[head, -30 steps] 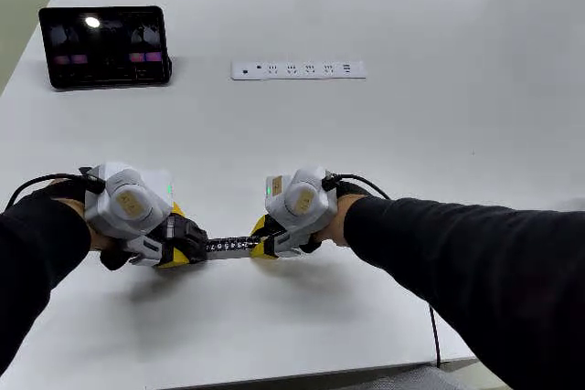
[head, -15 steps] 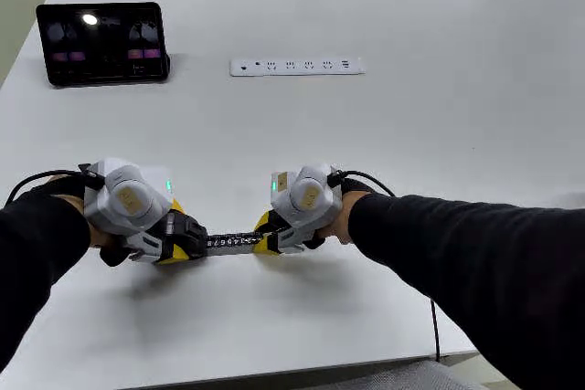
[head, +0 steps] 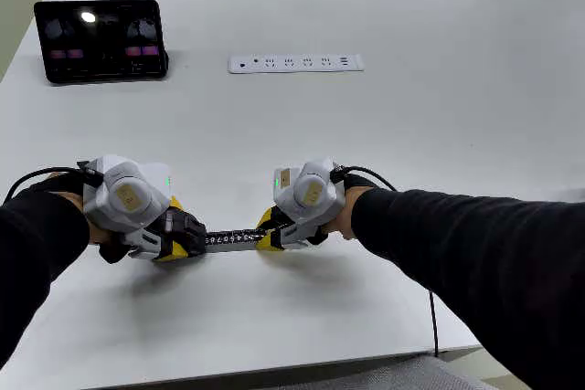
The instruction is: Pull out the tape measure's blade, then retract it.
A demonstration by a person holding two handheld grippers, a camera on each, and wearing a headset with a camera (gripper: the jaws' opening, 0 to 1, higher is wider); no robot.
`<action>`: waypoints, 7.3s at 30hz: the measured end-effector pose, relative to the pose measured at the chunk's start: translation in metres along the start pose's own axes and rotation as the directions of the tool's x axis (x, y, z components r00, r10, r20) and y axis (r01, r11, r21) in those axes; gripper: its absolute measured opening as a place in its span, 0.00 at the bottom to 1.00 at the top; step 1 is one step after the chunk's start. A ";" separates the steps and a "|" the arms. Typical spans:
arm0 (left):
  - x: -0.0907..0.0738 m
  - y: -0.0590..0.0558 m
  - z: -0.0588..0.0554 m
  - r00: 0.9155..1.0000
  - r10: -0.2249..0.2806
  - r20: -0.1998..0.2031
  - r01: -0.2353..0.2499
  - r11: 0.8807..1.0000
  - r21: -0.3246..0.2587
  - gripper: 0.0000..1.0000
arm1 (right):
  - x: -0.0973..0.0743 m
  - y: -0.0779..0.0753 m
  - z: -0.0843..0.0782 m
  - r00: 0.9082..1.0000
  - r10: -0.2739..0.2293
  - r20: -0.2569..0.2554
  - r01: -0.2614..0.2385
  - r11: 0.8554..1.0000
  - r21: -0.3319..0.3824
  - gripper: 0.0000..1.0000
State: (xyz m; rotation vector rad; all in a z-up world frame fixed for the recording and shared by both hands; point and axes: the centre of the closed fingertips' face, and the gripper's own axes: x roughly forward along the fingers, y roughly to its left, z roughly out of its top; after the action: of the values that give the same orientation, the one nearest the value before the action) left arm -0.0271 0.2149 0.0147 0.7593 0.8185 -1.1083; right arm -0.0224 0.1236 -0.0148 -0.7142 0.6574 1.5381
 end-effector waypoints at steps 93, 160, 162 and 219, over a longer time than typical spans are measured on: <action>-0.001 -0.001 0.002 1.000 0.008 0.011 -0.008 1.000 -0.006 0.33 | -0.037 -0.007 -0.040 1.000 -0.016 -0.018 0.017 0.999 0.032 0.11; 0.000 0.000 0.001 1.000 0.017 0.019 -0.017 1.000 -0.018 0.34 | -0.063 -0.005 -0.074 0.999 -0.029 -0.040 0.031 0.999 0.034 0.11; 0.000 0.001 0.001 1.000 0.017 0.020 -0.016 1.000 -0.019 0.34 | -0.063 -0.006 -0.075 0.999 -0.031 -0.042 0.032 0.999 0.036 0.11; 0.000 -0.001 0.003 0.999 0.026 0.020 -0.026 0.999 -0.019 0.34 | -0.085 -0.009 -0.102 0.996 -0.049 -0.072 0.053 0.998 0.046 0.11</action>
State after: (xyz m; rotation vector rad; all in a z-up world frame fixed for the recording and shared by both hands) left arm -0.0281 0.2124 0.0160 0.7401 0.7994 -1.0816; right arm -0.0026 -0.0078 -0.0153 -0.7468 0.7215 1.4508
